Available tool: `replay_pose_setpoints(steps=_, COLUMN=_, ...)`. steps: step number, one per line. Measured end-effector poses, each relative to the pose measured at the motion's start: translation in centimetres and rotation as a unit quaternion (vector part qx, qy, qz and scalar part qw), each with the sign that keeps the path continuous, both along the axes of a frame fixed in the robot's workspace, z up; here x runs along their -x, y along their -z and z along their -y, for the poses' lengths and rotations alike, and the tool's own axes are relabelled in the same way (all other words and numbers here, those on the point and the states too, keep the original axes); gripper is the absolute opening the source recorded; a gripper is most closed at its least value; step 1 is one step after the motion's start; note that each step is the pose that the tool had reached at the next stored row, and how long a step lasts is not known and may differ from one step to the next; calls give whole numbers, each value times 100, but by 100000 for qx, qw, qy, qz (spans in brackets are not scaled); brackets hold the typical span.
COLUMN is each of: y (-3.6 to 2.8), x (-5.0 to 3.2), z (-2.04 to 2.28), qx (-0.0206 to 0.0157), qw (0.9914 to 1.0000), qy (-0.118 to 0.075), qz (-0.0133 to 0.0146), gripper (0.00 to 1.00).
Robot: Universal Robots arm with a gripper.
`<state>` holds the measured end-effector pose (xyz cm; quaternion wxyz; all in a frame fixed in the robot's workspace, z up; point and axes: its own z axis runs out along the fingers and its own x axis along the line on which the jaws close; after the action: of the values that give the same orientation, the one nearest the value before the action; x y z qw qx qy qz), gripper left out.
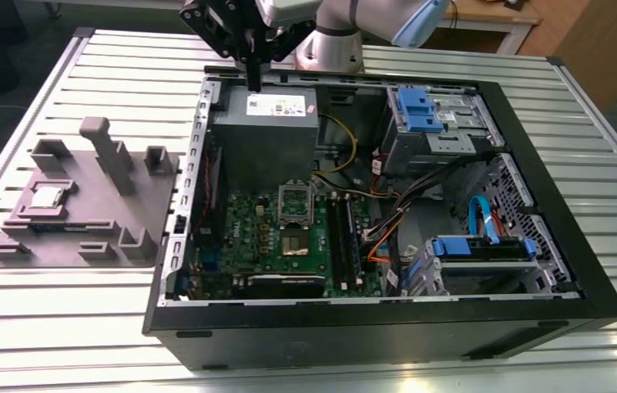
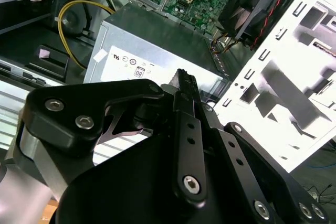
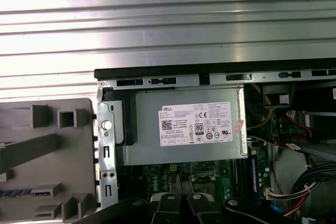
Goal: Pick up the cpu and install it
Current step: 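Reach for the cpu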
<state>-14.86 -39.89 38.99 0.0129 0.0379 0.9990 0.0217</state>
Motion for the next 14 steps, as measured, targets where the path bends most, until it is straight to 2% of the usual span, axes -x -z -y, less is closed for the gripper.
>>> replay_pose_setpoints(steps=3, y=0, x=2, z=0, qx=-2, qw=100000, qy=2, qz=3, gripper=10)
replay_pose_setpoints(steps=4, y=18, x=199, z=0, qx=-3, qw=100000, qy=0, qz=2, gripper=10)
replay_pose_setpoints(steps=8, y=22, x=242, z=0, qx=-1, qw=100000, qy=1, qz=2, gripper=10)
replay_pose_setpoints(steps=14, y=22, x=246, z=0, qx=0, qw=100000, qy=1, qz=0, gripper=10)
